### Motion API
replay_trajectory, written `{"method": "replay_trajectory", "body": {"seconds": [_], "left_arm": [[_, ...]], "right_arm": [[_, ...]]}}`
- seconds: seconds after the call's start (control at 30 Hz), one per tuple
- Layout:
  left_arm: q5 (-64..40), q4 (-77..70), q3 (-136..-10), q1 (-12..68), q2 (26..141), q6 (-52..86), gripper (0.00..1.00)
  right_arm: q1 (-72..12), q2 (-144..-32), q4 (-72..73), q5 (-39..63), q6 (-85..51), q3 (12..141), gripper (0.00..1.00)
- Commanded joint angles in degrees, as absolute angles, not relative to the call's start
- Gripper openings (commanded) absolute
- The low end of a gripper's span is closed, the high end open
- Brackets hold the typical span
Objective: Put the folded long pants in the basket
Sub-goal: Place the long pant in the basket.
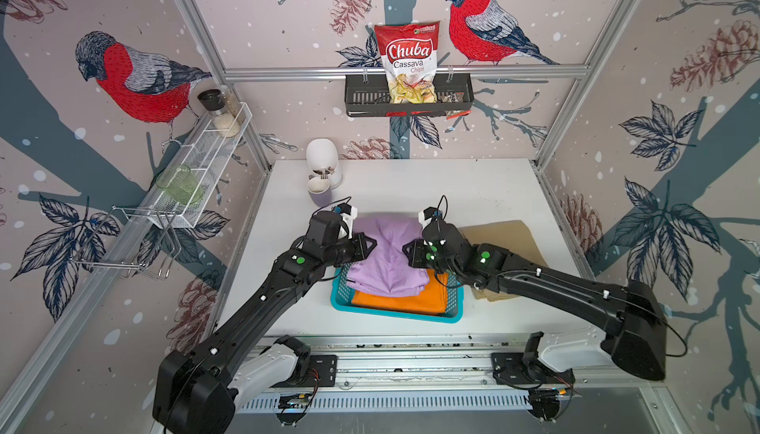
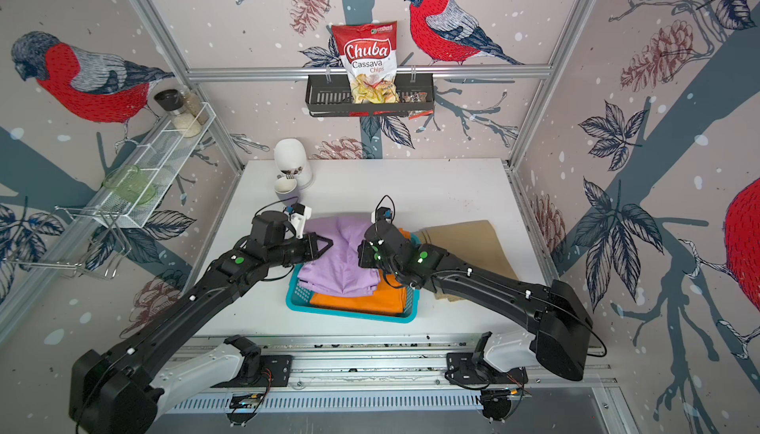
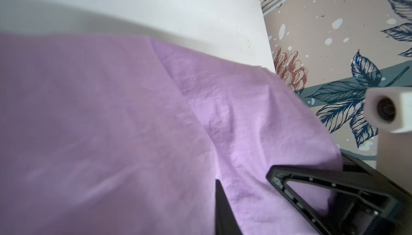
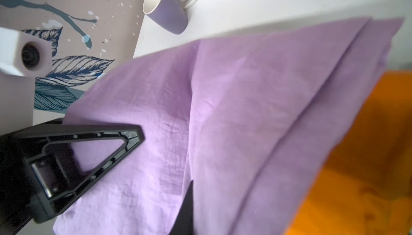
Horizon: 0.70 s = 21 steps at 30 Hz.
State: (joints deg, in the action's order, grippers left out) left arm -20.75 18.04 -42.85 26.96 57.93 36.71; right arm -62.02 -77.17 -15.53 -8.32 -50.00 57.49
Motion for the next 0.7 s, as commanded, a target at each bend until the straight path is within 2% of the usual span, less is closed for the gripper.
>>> {"method": "replay_trajectory", "body": {"seconds": [0.0, 0.17, 0.3, 0.5, 0.53, 0.6, 0.67], "left_arm": [[-17.9, 15.6, -39.3, 28.1, 55.2, 38.0, 0.00], [-17.1, 15.2, -33.1, 28.4, 56.0, 38.2, 0.00], [-15.0, 18.3, -33.8, 28.4, 61.6, 37.6, 0.00], [-9.9, 22.4, -34.3, 28.3, 64.7, 36.8, 0.00], [-9.2, 22.8, -34.6, 28.4, 65.1, 36.8, 0.00], [-8.3, 23.8, -35.3, 28.4, 65.7, 36.7, 0.01], [-7.1, 25.8, -37.2, 28.4, 66.1, 36.0, 0.11]], "right_arm": [[-64.4, -76.5, -17.4, -8.6, -56.1, 54.6, 0.00], [-63.1, -75.9, -16.0, -6.5, -63.1, 46.8, 0.00], [-60.8, -75.2, -19.2, -6.6, -67.8, 44.7, 0.00], [-56.6, -74.0, -14.3, -1.3, -69.4, 38.8, 0.02], [-55.9, -73.8, -13.3, -0.4, -69.4, 37.9, 0.04], [-55.2, -73.6, -12.4, 0.6, -69.2, 37.1, 0.15], [-55.2, -73.0, -12.6, 0.1, -68.1, 37.6, 0.35]]}}
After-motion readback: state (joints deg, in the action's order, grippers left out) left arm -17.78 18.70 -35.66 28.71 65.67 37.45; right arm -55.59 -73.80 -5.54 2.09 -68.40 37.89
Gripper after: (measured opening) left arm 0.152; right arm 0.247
